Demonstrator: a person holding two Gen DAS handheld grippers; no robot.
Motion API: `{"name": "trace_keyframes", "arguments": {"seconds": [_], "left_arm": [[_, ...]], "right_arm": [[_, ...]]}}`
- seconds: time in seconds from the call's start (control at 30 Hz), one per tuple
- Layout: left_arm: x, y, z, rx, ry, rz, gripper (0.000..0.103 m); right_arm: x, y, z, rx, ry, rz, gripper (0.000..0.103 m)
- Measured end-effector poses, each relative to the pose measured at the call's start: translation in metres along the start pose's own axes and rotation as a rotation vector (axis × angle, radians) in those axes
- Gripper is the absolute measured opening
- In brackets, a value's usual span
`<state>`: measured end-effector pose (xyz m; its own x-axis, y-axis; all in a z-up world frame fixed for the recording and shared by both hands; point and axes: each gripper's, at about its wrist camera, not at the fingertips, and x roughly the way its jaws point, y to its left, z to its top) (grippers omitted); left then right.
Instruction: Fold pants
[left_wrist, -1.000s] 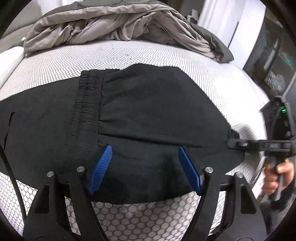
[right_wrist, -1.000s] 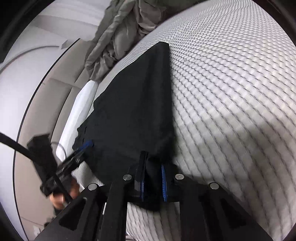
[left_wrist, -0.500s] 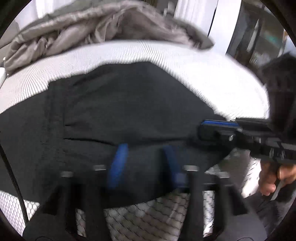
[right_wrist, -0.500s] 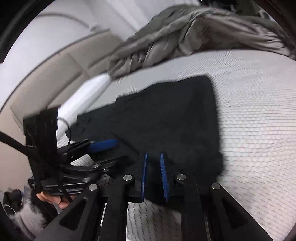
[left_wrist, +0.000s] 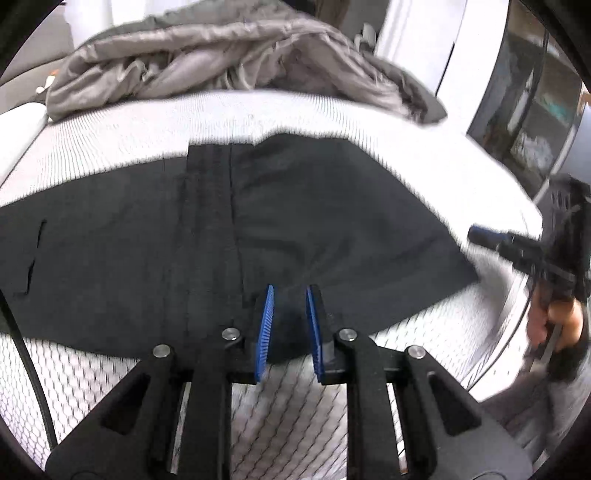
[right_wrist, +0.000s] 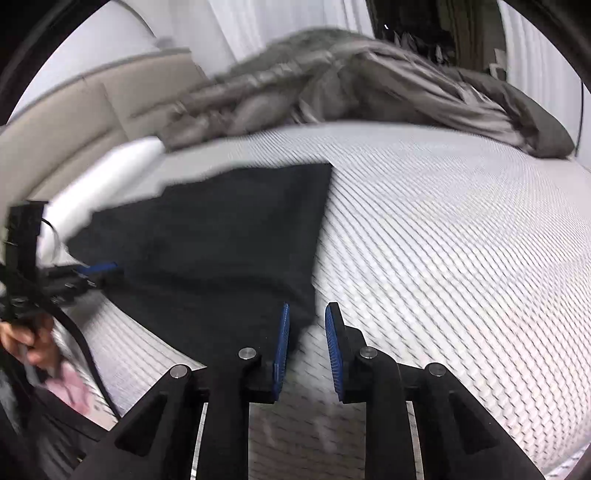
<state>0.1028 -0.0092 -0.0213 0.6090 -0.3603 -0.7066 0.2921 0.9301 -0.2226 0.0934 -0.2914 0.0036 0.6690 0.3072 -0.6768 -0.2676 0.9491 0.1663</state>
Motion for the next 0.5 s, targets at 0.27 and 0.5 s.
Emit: {"name": "trace_keyframes", "arguments": {"seconds": [0.27,0.5], "left_arm": [[0.067,-0.025,0.037,0.04,0.132,0.028,0.016],[0.051,0.001,0.018,0.014,0.119,-0.019,0.008]], "right_arm": [[0.081,0.072,0.025,-0.065,0.117,0.129,0.029],[0.074,0.031,0.01,-0.175,0.132,-0.251,0.032]]}}
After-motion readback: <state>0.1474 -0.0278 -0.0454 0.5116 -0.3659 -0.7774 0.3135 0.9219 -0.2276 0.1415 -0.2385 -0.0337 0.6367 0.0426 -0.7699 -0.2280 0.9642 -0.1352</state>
